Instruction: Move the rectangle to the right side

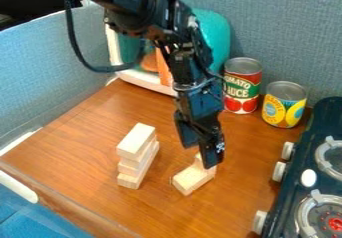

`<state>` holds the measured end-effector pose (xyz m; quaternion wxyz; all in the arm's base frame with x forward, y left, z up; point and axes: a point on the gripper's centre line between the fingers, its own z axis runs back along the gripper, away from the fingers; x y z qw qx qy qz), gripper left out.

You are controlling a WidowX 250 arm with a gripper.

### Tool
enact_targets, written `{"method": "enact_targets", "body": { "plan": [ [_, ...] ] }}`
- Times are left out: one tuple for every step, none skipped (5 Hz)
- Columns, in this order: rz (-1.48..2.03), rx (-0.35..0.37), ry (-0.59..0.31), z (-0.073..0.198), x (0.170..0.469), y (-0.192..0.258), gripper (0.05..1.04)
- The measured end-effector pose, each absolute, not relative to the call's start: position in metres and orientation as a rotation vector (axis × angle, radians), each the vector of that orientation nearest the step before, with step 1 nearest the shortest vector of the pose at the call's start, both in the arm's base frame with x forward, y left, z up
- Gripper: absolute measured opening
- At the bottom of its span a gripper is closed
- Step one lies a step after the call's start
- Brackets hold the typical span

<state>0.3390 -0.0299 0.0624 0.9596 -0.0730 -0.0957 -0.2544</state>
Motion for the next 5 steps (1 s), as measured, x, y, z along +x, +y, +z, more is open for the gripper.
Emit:
{"method": "enact_targets", "body": {
  "plan": [
    [-0.494, -0.139, -0.184, 0.063, 0.338, -0.028, 1.001],
    [-0.407, -0.095, -0.285, 0.100, 0.335, -0.017, 1.000],
    [-0.142, -0.018, -0.418, 0.146, 0.323, 0.013, 1.000],
    [0.097, 0.036, -0.360, 0.147, 0.316, 0.029, 1.000],
    [0.228, 0.085, -0.181, 0.124, 0.329, 0.041, 1.000]
  ]
}}
